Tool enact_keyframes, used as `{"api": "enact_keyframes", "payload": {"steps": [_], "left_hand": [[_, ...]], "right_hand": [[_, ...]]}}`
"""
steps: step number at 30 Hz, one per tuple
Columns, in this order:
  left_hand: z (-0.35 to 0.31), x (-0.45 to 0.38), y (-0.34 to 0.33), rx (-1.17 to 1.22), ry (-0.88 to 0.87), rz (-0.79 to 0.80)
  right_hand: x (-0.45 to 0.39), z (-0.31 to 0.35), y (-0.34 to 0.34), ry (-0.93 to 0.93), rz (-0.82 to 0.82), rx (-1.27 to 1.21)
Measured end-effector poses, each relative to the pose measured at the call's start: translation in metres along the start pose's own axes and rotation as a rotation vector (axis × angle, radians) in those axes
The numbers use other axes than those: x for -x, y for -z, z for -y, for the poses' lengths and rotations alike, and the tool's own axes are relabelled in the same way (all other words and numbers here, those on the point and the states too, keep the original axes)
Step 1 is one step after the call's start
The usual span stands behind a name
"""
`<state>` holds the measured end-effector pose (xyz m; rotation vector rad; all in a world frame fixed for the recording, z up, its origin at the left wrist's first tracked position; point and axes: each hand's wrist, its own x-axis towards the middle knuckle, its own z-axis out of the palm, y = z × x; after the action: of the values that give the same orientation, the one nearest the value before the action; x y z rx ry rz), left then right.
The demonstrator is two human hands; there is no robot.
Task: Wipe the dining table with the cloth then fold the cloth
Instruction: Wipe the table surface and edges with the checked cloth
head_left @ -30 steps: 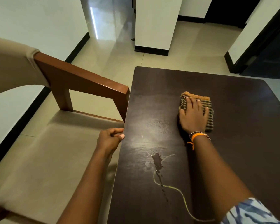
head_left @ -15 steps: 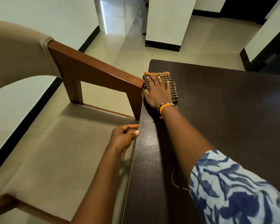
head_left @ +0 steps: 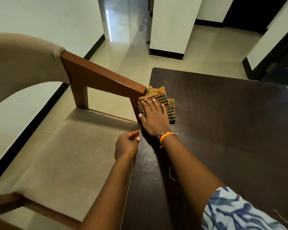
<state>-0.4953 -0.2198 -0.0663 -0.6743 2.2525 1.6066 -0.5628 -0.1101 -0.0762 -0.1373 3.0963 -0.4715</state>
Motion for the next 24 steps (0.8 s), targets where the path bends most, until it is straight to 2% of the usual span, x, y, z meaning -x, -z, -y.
{"api": "enact_keyframes", "payload": {"steps": [7,14,24], "left_hand": [[0.006,-0.005,0.0,-0.122,-0.046,-0.024],[0.011,-0.014,0.002,-0.07,-0.031,0.003],[0.001,-0.009,0.006,-0.048,0.022,0.042]], "right_hand": [[-0.054,-0.016,0.016,-0.169,0.003,0.002],[-0.058,-0.024,0.015,-0.082,-0.013,0.042],[0.042,-0.007,0.002,0.1,-0.055,0.006]]}}
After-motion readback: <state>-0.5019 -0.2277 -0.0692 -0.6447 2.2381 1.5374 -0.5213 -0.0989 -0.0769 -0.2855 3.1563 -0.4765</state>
